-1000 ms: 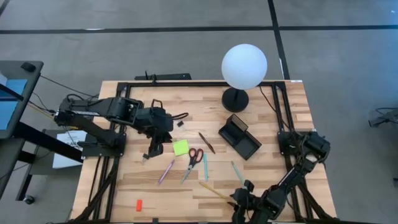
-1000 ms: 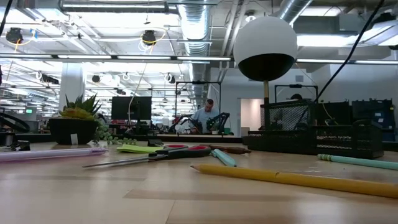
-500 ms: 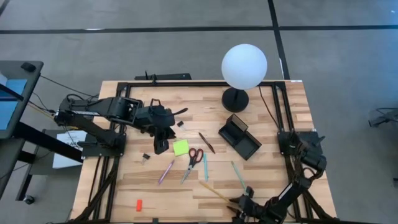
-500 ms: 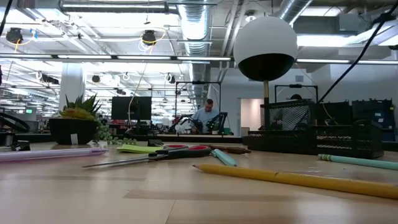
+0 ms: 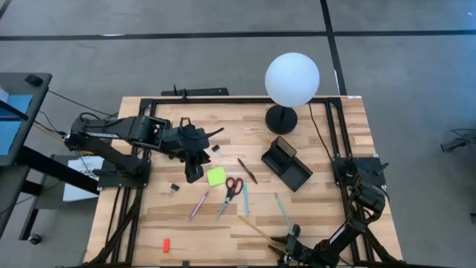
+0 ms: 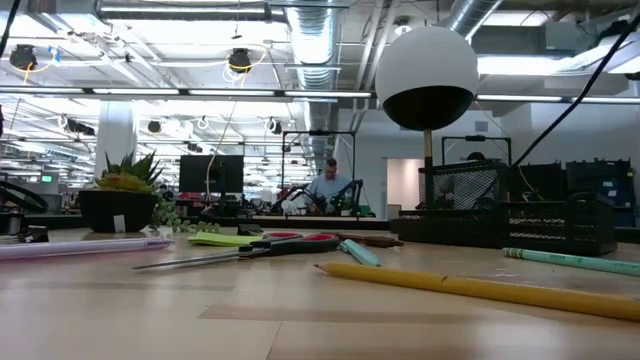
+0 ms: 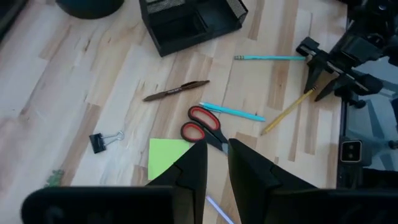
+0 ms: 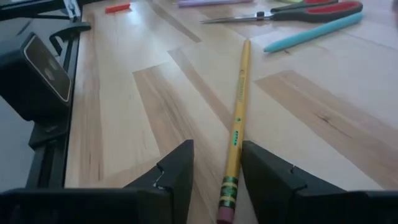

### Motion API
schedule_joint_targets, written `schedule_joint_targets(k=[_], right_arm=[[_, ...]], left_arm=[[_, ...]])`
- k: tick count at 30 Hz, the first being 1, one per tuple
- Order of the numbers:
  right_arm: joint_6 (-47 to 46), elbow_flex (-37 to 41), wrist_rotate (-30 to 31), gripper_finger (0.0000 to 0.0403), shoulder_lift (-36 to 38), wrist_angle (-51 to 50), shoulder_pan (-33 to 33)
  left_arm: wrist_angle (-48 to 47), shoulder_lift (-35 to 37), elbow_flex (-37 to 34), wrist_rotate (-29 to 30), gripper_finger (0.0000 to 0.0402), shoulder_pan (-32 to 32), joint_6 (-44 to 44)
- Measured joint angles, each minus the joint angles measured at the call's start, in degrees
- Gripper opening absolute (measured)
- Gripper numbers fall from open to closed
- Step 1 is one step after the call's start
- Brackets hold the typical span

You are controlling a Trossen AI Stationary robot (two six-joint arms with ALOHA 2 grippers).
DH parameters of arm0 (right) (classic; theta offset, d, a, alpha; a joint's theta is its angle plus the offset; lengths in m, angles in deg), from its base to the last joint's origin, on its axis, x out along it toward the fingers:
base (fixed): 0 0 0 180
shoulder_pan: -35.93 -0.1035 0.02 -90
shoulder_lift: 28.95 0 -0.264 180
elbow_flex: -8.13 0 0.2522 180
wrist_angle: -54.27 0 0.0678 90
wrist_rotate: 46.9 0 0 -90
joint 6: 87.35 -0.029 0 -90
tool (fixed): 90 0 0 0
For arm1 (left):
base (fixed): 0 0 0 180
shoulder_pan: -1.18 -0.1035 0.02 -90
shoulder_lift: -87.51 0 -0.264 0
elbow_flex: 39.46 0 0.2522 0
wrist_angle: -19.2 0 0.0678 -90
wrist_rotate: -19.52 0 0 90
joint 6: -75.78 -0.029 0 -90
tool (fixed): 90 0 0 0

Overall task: Pick and place office supplies into organizer
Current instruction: Put the yellow pencil into the black desk organizer

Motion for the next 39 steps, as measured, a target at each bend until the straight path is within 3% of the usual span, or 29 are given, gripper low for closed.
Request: schedule_joint_targets(k=[7, 18, 27, 31, 34, 37, 39], right_arm=[[-3.57, -0.18, -0.32, 0.0105, -0.1, -2.9, -0.26], [-1.29, -0.17, 0.99, 0.0014, -0.56, -2.27, -0.04], [-0.44, -4.47, 1.63, 0.0009, -3.51, -4.27, 0.68], [-3.94, -6.86, 0.82, 0.0009, -4.18, -9.63, 0.83], [-8.91, -6.98, -4.94, 0.0009, -1.41, -13.69, 0.98], [-10.94, -7.16, -19.43, 0.0003, 3.82, -19.08, 2.3], [-10.7, -7.03, -24.89, 0.0, 7.4, -24.01, 3.13]], left_arm=[[0.0, 0.0, 0.01, 0.91, 0.0057, -0.24, 0.03], [0.04, 0.0, 0.0, 2.04, 0.0057, -1.27, 1.66], [2.23, 0.0, 0.0, 3.78, 0.0057, -1.25, 4.19], [2.75, -0.02, 0.0, 3.79, 0.0057, -1.25, 4.08], [2.84, -0.02, 0.0, 3.77, 0.0057, -1.25, 3.64], [3.3, -0.02, 0.0, 3.93, 0.0057, -1.25, 3.5], [3.41, -0.02, 0.0, 4.71, 0.0057, -1.25, 3.47]])
